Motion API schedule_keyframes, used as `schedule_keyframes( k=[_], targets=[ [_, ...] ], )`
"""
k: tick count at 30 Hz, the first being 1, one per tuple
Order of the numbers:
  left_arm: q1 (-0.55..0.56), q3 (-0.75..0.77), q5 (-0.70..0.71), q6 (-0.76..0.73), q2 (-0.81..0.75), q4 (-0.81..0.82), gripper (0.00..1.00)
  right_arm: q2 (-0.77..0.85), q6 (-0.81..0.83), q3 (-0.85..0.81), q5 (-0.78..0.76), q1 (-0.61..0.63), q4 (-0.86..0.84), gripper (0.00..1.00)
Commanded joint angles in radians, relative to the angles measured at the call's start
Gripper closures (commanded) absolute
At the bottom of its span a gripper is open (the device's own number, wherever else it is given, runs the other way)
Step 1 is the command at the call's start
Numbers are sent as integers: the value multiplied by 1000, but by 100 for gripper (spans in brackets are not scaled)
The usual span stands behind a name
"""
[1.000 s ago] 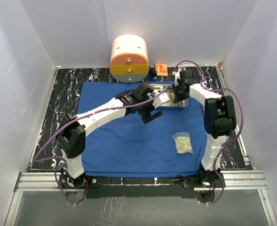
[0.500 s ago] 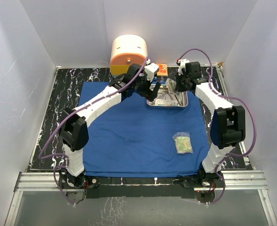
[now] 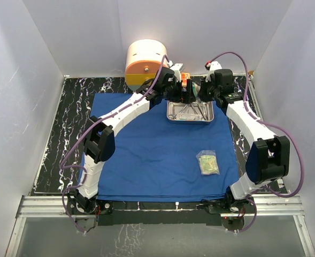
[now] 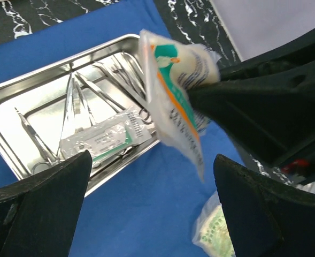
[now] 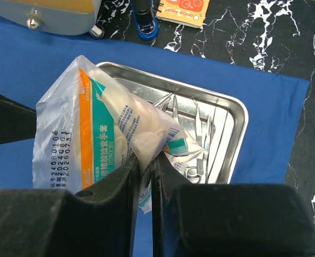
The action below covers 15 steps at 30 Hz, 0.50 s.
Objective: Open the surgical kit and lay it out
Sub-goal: Place the medical item in the surgical kit.
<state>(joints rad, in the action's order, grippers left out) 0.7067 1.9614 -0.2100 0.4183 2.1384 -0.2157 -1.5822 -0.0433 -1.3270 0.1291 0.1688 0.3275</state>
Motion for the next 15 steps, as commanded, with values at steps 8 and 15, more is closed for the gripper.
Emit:
schedule_keyframes(
  k=[8,15],
  targets=[
    [-9,74,-59,89,18,21,14,78,-39,49,14,20,-59,88],
    [-22,124,-120,92,81,44,37,90,-52,56,48,28,-36,88]
  ],
)
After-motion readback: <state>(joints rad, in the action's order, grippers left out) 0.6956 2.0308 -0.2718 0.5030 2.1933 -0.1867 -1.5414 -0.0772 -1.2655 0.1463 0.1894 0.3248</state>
